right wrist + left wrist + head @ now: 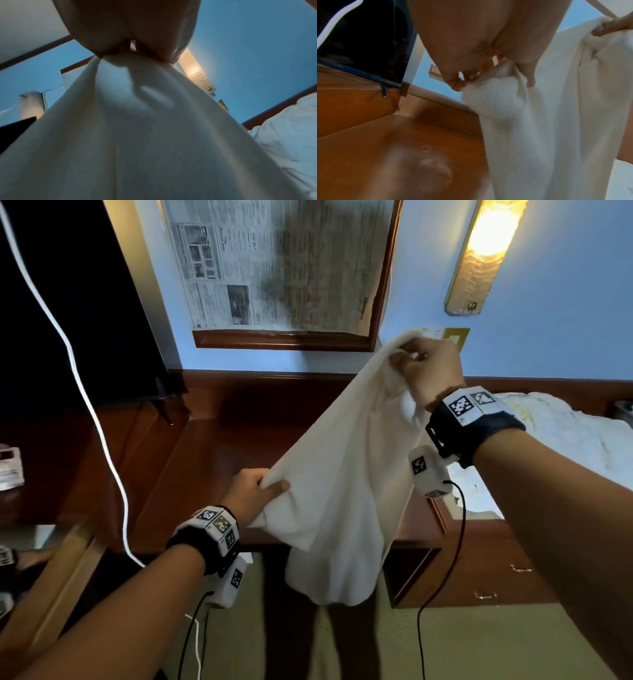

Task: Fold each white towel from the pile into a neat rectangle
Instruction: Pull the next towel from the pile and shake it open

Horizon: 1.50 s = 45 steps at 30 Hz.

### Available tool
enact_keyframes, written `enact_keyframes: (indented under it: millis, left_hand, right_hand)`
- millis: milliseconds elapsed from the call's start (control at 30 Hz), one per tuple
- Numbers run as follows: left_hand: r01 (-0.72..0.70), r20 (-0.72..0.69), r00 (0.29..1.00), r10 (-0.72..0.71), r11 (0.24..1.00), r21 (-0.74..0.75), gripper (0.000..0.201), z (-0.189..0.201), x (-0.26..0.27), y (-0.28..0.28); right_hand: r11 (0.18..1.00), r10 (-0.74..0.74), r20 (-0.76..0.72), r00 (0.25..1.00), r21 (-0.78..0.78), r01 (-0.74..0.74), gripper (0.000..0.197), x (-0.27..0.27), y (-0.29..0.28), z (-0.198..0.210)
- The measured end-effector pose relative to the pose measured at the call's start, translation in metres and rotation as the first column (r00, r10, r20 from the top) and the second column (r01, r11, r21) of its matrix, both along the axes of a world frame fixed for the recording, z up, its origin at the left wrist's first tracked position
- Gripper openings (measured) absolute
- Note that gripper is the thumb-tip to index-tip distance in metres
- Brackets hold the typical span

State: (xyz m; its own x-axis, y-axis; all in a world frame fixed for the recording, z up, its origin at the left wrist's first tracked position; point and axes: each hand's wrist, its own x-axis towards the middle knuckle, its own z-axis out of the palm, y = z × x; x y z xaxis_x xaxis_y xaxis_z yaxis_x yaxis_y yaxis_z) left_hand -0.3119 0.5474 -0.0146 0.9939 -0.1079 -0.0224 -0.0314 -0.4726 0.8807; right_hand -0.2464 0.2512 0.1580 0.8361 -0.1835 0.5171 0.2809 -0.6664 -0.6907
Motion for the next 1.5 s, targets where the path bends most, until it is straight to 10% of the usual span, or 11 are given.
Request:
enact_keyframes:
  millis: [300,467,700,967,1233,1433,1500]
  left_hand:
    - [0.062,0.032,0.997,-0.070,0.977,0.204,0.008,0.020,0.006,0.022]
    - [0.163,-0.061,0.986,-0.157,0.980,0.110,0.021,0.034,0.013,0.020]
    - [-0.418,0.259,0.895,0.362,0.883,0.211,0.010,0.024,0.034,0.010]
    - [-0.077,0.260,0.963,-0.067,0.860,0.505,0.034,0.027,0.038,0.014]
    - [-0.100,0.146,0.989,-0.035,0.572,0.814,0.015,0.041,0.039,0.022]
    - [-0.087,0.136,0.984,-0.116,0.354,0.931,0.049,0.036,0.038,0.029]
    - [-0.112,0.163,0.984,-0.065,0.486,0.867,0.044,0.032,0.040,0.031]
  right_hand:
    - [0.983,-0.179,-0.148,0.973,0.005,0.181,0.015,0.010,-0.056,-0.035]
    - [0.970,-0.232,-0.165,0.959,0.032,0.240,0.012,0.014,-0.076,-0.047]
    - [0.961,-0.275,-0.247,0.929,-0.039,0.274,0.018,0.016,-0.089,-0.056]
    - [0.935,-0.355,-0.334,0.873,-0.111,0.337,0.022,0.014,-0.095,-0.064]
    - [0.932,-0.355,-0.378,0.855,-0.219,0.290,0.031,0.017,-0.091,-0.076]
    - [0.936,-0.334,-0.442,0.833,-0.261,0.237,0.031,0.016,-0.089,-0.087]
    - [0.939,-0.328,-0.460,0.825,-0.256,0.230,0.032,0.015,-0.089,-0.092]
